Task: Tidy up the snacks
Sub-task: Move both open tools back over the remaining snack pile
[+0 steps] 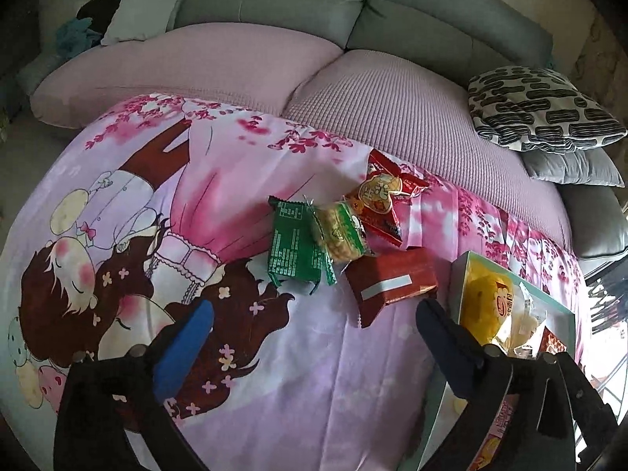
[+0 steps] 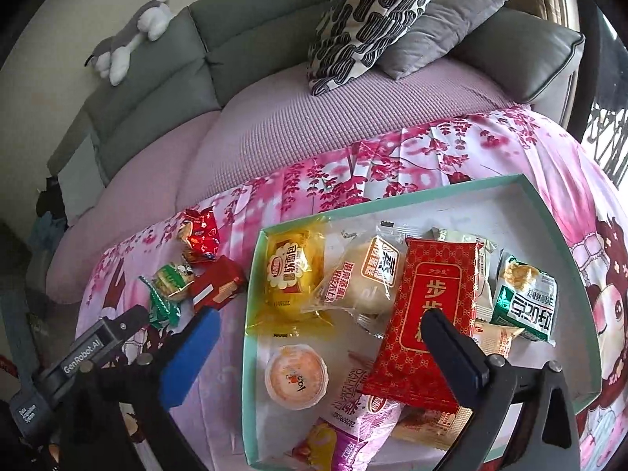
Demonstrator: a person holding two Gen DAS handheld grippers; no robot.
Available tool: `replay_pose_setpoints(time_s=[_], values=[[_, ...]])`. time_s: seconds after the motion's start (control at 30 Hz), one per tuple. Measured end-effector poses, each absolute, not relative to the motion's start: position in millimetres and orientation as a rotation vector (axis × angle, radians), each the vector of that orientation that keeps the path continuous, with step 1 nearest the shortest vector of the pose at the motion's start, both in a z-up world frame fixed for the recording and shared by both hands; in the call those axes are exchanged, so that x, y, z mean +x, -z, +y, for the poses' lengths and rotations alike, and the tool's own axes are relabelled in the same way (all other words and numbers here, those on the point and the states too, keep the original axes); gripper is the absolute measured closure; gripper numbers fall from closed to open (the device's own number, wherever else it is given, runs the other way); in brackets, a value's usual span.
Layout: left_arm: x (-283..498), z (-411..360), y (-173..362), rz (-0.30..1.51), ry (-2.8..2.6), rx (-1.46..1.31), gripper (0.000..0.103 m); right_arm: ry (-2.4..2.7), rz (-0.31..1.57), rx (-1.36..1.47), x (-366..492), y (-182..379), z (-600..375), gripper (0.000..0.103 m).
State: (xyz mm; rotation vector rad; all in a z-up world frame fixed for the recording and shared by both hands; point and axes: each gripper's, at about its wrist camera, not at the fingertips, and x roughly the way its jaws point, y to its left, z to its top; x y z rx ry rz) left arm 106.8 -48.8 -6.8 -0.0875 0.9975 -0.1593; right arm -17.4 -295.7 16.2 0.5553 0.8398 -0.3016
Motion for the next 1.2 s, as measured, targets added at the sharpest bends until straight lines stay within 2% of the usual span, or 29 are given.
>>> replay_pose_setpoints(time_s=[0.4,0.87,1.2], values=[[113,-34,4,0.981,0.113,-0.092,0.0,0.276,0.844,0.54,-14,-16,-290,0.0],[132,24,5,0.97,0.018,-0.176,0.0,0.147,0.847,0.426,12,-11,-242,0.0],[168,29,33,1.078,0.109,-0.206,0.0,0.057,0.853,0.342,47,-9,-217,0.001]])
